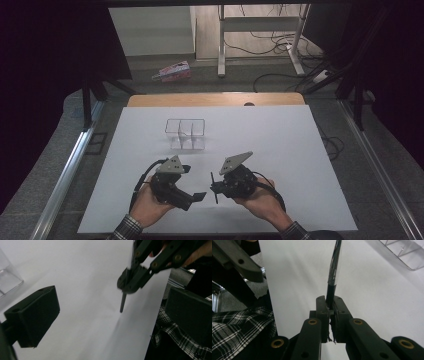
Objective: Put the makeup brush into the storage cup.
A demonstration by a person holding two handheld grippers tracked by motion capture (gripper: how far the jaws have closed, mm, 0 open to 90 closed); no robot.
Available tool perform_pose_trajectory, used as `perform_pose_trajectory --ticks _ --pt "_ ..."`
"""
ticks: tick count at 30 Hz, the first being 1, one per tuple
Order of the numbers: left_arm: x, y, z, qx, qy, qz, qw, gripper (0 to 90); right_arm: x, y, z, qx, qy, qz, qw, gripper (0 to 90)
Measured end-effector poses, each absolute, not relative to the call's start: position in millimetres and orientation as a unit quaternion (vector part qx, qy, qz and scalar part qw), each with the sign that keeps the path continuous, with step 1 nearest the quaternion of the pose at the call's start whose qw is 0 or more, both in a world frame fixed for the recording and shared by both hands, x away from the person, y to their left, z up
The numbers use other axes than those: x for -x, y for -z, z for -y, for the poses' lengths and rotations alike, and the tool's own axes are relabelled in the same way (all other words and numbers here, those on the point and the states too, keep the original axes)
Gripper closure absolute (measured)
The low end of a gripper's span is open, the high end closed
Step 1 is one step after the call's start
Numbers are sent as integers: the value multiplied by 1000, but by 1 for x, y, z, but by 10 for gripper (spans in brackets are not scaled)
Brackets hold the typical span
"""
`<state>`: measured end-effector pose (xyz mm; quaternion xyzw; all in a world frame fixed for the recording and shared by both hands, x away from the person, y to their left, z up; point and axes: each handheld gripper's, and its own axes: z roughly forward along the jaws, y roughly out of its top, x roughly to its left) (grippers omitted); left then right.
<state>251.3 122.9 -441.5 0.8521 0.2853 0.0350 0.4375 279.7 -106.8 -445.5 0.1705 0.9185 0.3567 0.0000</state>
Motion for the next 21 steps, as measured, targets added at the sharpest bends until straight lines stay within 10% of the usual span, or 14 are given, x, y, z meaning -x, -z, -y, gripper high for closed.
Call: perform_pose_trajectory --ticks 5,12,21 --pt "-253 439 -118 -850 -32 -275 449 116 -278 447 102 -161 -352 -922 2 852" --pt "-253 438 -114 -850 -27 -265 455 558 -277 447 100 -157 -354 -922 2 852" --pt "-254 438 -107 -852 -15 -252 459 852 -275 448 98 -157 -357 -921 -2 851"
